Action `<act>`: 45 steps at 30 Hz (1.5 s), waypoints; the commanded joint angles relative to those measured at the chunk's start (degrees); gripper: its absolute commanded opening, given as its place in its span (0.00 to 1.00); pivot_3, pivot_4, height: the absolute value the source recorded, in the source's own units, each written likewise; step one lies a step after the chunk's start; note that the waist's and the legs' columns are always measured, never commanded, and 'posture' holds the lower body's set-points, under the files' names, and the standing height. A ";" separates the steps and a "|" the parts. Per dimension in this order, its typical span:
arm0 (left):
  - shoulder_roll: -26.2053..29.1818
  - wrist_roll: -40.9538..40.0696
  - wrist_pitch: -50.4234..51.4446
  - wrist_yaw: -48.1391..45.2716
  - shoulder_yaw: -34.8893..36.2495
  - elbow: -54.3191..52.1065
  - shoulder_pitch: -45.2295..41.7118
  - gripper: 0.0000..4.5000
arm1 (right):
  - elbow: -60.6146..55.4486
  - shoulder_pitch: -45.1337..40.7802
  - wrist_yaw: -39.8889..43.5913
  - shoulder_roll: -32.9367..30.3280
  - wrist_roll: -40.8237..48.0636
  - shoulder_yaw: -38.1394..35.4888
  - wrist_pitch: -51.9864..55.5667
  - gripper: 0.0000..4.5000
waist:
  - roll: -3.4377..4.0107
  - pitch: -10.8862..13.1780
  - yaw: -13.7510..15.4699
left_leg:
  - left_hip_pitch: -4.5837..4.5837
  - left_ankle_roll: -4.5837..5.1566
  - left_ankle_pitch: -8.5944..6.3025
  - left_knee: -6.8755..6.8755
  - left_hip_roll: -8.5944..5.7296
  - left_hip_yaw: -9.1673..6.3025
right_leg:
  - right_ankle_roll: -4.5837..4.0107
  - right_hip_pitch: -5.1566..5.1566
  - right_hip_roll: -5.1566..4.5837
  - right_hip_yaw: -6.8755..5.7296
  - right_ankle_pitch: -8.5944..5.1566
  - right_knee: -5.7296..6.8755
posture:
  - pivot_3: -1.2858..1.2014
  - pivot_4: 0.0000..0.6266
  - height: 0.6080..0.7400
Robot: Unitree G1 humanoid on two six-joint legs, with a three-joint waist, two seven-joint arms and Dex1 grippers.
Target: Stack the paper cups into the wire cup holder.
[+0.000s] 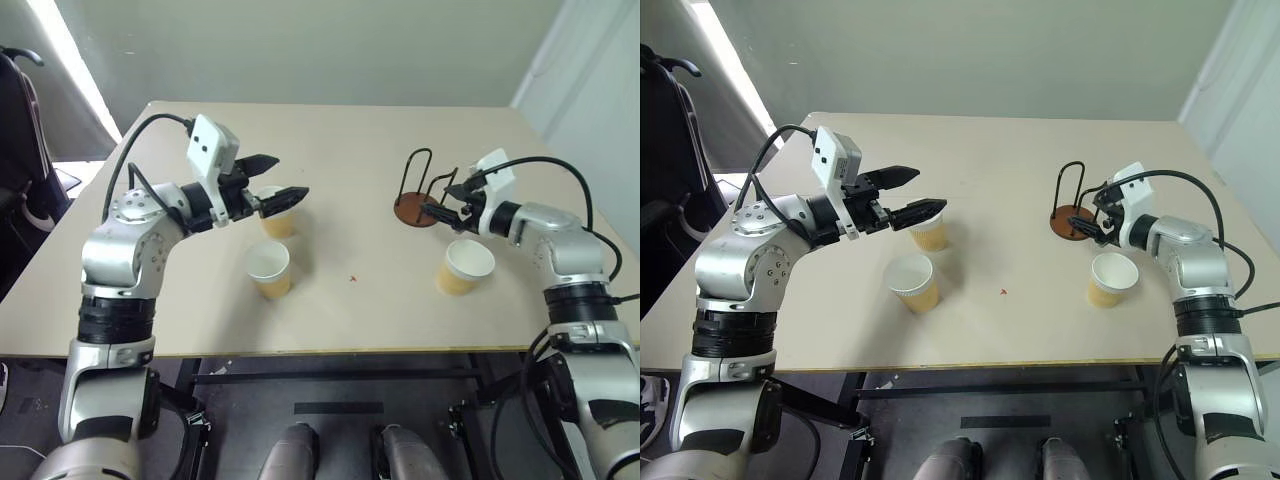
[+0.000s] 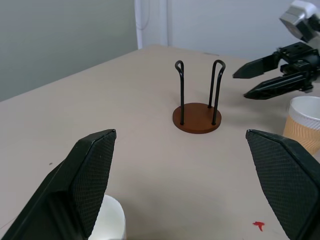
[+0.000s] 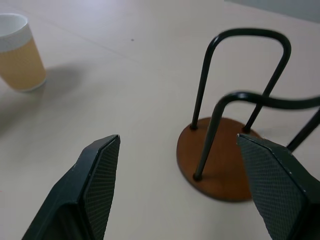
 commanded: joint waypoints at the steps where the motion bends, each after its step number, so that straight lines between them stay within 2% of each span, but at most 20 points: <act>1: 0.59 0.36 -1.27 -0.55 0.43 -0.80 -1.37 0.99 | 2.30 -2.97 -0.82 0.69 -1.41 0.06 -3.16 0.84 | 0.00 0.00 0.03 | 0.00 0.00 0.00 -0.02 0.00 0.00 | 0.00 0.00 0.00 0.00 0.00 0.00 | 0.52 0.24 1.00; 18: 0.84 1.23 -1.76 -1.03 0.59 -0.45 -1.32 0.99 | 14.19 -10.38 -4.93 6.50 -6.49 0.52 -11.62 0.84 | 0.00 0.00 -0.02 | -0.03 -0.05 -0.03 -0.05 0.00 -0.02 | -0.06 -0.06 -0.01 -0.02 -0.03 0.00 | 0.52 0.24 1.00; 34: 0.69 1.31 -1.49 -0.70 0.65 -1.16 -0.85 0.99 | 18.74 -11.62 -9.62 8.90 -10.06 1.06 -14.44 0.84 | 0.00 0.00 -0.03 | -0.05 -0.09 -0.05 -0.11 0.01 -0.03 | -0.11 -0.10 -0.01 -0.04 -0.06 0.01 | 0.52 0.24 1.00; 37: 0.74 1.34 -1.45 -0.71 0.65 -1.20 -0.85 1.00 | 18.92 -11.77 -10.01 9.15 -10.14 0.98 -14.29 0.70 | 0.00 0.00 -0.03 | -0.05 -0.11 -0.06 -0.12 0.01 -0.03 | -0.11 -0.10 -0.01 -0.05 -0.06 0.01 | 0.52 0.24 1.00; 45: 0.86 1.53 -1.48 -1.17 0.56 -0.84 -0.85 1.00 | 19.42 -12.42 -10.65 9.78 -9.57 0.31 -13.54 0.07 | 0.00 0.00 -0.03 | -0.05 -0.11 -0.06 -0.14 0.02 -0.04 | -0.11 -0.12 -0.01 -0.05 -0.06 0.01 | 0.52 0.24 1.00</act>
